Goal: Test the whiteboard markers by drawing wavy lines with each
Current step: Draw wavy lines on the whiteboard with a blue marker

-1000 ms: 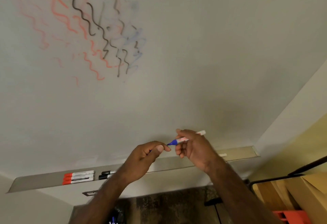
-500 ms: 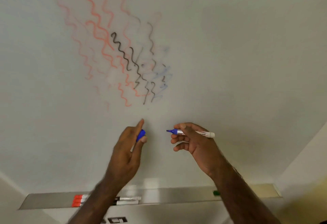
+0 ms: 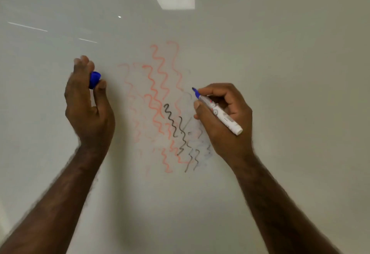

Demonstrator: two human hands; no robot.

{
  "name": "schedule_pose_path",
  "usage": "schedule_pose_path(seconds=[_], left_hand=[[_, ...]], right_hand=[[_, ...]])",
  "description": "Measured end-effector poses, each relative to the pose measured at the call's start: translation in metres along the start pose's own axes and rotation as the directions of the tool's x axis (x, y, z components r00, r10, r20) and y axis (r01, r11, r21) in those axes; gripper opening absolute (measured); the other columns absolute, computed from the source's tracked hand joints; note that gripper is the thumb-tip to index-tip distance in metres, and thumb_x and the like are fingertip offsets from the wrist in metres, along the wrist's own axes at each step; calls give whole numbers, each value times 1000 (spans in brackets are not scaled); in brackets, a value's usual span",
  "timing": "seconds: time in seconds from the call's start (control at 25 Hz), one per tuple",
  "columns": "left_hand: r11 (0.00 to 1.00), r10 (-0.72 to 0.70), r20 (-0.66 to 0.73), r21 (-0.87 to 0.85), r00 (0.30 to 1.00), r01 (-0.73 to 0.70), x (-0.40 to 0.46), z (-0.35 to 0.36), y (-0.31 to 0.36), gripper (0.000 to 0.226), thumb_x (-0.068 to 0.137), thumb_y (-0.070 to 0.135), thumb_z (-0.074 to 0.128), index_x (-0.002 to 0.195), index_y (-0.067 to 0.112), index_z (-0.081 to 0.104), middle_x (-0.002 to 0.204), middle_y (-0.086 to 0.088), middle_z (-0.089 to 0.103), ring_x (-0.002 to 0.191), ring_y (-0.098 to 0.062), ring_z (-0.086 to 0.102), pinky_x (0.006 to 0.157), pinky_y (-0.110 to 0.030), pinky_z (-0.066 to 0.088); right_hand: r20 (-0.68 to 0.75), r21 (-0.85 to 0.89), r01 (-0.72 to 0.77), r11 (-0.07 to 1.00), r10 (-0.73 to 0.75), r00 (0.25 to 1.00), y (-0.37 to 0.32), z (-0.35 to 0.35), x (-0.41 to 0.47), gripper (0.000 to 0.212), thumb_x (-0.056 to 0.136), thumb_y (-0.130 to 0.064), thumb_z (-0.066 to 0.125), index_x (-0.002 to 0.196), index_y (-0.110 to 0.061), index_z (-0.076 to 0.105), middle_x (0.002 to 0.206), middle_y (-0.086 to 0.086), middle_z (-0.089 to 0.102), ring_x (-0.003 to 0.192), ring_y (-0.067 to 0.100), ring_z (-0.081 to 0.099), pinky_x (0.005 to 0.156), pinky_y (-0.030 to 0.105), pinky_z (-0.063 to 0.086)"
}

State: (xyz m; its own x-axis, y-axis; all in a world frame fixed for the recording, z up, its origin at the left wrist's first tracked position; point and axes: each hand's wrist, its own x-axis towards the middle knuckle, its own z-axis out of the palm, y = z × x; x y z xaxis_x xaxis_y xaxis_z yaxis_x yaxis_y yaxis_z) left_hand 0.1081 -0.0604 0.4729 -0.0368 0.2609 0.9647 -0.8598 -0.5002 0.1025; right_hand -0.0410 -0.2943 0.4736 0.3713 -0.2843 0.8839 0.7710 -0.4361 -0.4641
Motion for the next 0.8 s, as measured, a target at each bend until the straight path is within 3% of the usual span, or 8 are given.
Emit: schedule_pose_path(seconds=[0.08,0.24,0.32,0.44,0.6,0.8], left_hand=[[1000,-31,43,6,999,31,8,9,-14,43,114,16,45,155,28,38,159,-14,48,149,-35,46,122,-58,38],[996,-77,67,54,995,73,1,20,-27,41,113,9,47,153,0,47,162,-16,44,157,-29,32,131,-53,22],[996,-85,57,16,995,84,2,20,-29,40,112,8,47,150,-3,49,161,-17,46,157,-29,33,132,-49,20],[998,-62,67,25,996,61,2,20,-29,40,112,8,47,151,-2,48,162,-16,44,157,-28,32,132,-49,20],[998,-44,78,53,996,40,2,20,-33,41,113,9,47,153,0,46,162,-15,43,158,-28,31,131,-51,21],[997,-40,47,67,998,36,-1,21,-34,40,112,8,47,151,-2,48,161,-16,44,156,-29,33,131,-48,23]], right_hand=[[-54,-86,106,991,-111,992,-5,9,22,17,89,0,76,105,-7,73,103,5,70,86,26,70,73,48,62],[-129,-235,172,957,-206,970,-9,22,53,15,88,-9,80,102,-9,74,94,-1,73,75,11,66,68,26,57],[-145,-258,176,950,-218,965,-9,29,62,14,89,-14,81,101,-10,74,91,-3,73,73,11,67,66,19,54],[-144,-339,216,915,-278,950,-9,37,71,12,90,-19,81,96,-11,73,86,-5,73,75,10,68,67,17,54],[-286,-358,196,913,-307,908,-5,40,72,13,89,-17,79,91,-6,71,79,-2,71,69,14,68,63,27,57],[-244,-332,136,934,-224,944,1,35,48,11,85,-12,80,85,-7,70,73,-1,70,64,15,67,59,16,51]])
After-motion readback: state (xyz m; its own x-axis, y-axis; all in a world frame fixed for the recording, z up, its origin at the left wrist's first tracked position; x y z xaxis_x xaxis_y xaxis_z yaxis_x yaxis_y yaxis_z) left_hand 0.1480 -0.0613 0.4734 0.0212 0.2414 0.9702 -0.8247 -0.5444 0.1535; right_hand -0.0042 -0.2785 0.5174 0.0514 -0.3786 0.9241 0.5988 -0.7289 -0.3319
